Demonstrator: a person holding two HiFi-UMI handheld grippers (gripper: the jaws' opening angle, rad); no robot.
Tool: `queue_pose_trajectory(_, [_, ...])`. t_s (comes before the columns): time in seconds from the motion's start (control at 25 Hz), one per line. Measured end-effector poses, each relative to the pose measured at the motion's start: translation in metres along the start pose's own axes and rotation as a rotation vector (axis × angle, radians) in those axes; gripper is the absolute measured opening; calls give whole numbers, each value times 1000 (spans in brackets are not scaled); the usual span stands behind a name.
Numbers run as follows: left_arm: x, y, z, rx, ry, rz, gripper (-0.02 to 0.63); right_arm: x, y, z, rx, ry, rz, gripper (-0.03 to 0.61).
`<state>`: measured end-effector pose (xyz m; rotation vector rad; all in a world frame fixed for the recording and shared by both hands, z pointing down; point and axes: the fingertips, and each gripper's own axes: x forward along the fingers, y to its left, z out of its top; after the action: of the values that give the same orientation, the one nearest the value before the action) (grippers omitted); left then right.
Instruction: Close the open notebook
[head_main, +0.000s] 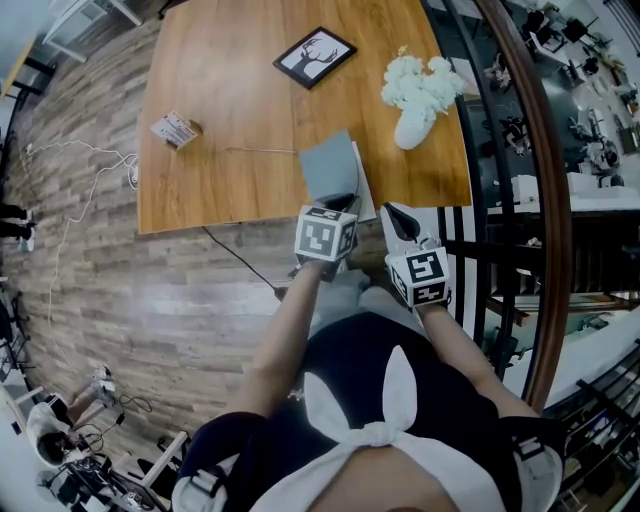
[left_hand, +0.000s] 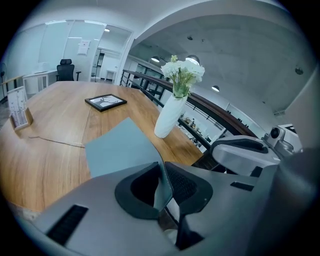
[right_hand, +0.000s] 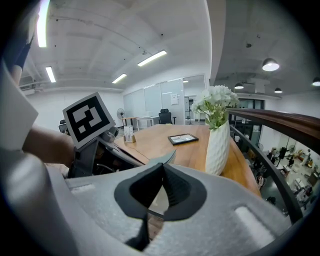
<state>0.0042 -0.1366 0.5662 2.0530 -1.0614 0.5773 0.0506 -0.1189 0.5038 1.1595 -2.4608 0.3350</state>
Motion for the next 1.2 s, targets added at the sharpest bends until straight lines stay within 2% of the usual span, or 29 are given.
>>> queue_pose_trajectory(0.76, [33, -3, -12, 8, 74, -38, 52, 5, -11, -5, 15, 18, -27, -2])
queue_pose_trajectory(1.2, [50, 0, -13, 34, 108, -23, 54, 8, -20, -13, 20, 29, -46, -2])
